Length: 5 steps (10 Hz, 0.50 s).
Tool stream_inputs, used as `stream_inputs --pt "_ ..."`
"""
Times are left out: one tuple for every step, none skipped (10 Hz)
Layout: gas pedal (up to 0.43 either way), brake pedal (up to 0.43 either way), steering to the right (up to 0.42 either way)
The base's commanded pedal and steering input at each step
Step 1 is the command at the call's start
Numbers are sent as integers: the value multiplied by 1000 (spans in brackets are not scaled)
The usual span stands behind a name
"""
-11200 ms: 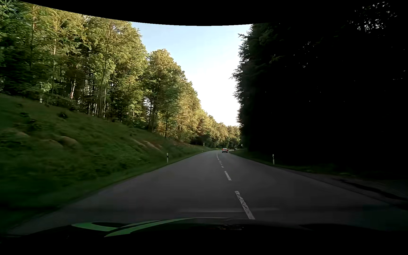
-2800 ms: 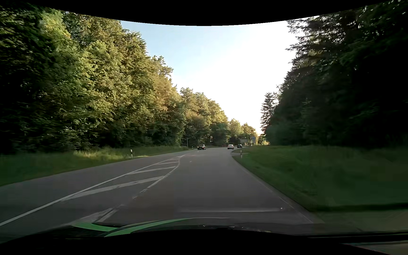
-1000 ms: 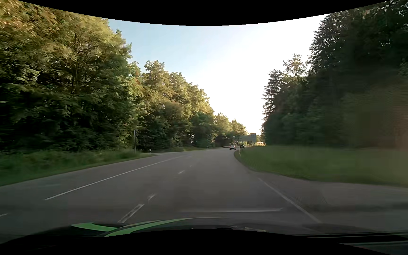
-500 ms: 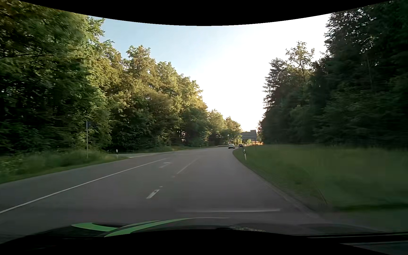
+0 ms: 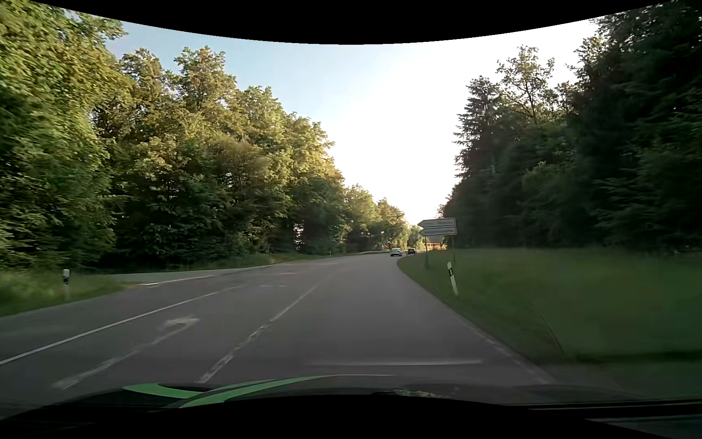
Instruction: Follow the waypoints while adhering to traffic rules and regulations
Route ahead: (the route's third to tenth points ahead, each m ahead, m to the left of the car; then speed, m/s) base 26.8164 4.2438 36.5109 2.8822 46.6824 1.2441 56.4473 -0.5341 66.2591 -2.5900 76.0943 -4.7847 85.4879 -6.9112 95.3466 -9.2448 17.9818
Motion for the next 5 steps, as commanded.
stream_inputs --pt "79 0 14" --pt "79 0 12" --pt "79 0 12" --pt "79 0 12" --pt "79 0 12"
